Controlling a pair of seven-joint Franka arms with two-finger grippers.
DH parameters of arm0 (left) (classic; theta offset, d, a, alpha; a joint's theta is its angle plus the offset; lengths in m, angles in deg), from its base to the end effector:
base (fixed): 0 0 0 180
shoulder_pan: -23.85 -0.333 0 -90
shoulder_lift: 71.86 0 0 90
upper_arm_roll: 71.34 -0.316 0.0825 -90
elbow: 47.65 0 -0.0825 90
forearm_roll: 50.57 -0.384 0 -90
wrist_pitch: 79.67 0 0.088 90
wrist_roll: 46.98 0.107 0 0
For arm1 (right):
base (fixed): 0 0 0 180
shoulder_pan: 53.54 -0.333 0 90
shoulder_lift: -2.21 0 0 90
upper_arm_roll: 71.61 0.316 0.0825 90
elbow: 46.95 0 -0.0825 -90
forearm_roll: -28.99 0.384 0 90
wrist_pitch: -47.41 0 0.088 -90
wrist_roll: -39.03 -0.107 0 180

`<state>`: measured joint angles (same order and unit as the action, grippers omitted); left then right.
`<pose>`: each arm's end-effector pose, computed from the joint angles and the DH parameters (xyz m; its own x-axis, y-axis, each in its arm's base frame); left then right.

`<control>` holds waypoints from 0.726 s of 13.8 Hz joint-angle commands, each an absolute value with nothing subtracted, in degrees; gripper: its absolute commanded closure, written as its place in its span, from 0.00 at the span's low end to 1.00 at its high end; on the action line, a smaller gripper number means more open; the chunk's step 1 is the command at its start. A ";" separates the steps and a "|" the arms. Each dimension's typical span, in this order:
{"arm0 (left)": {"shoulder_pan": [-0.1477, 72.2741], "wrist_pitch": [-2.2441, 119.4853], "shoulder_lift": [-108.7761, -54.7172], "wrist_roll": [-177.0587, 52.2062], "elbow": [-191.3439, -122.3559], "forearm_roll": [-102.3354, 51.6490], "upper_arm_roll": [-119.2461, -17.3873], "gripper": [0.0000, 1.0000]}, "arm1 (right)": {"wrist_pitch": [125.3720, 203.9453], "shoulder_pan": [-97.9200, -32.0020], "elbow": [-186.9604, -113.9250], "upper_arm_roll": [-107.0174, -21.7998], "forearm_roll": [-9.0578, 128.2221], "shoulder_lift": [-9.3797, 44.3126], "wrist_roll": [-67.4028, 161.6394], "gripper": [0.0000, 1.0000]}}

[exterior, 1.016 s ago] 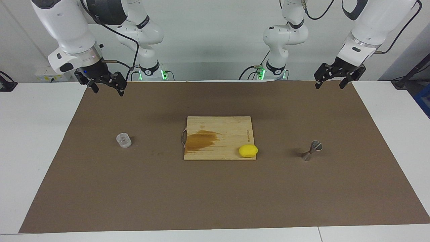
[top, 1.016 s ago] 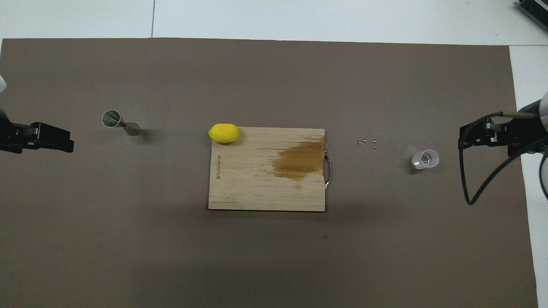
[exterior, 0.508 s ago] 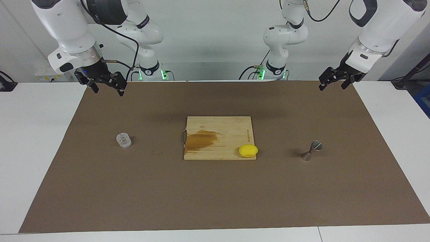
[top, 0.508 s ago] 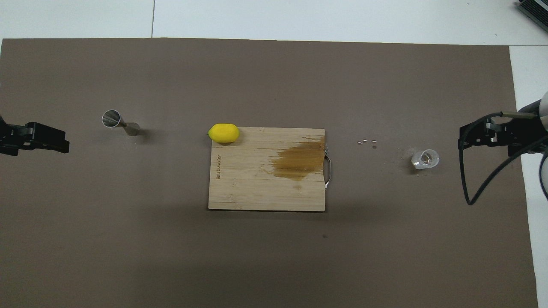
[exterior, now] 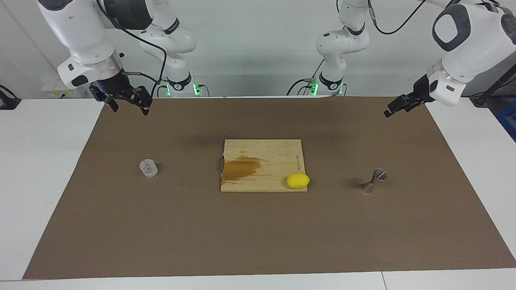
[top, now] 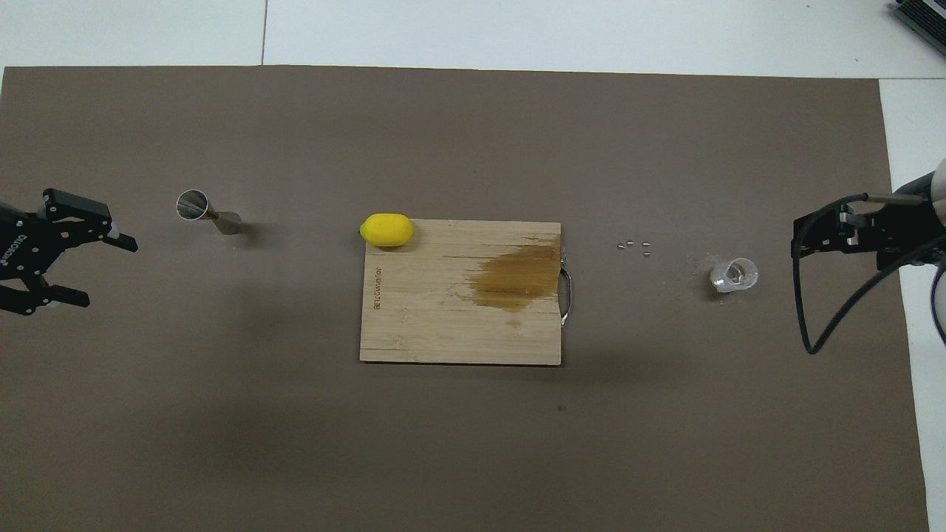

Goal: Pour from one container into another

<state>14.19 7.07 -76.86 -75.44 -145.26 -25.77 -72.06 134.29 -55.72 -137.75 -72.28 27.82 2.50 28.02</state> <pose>0.5594 0.0545 0.5203 0.7156 0.5500 -0.4305 0.6765 -0.6993 0.2311 0.5494 0.0122 0.6106 0.9837 -0.1662 -0.0681 -0.1642 -0.9858 0.0341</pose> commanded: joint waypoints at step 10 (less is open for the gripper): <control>12.86 37.38 -70.20 -97.42 -170.60 10.05 -78.02 0.00 | 134.86 -54.94 -138.71 -72.14 29.43 1.77 29.54 0.00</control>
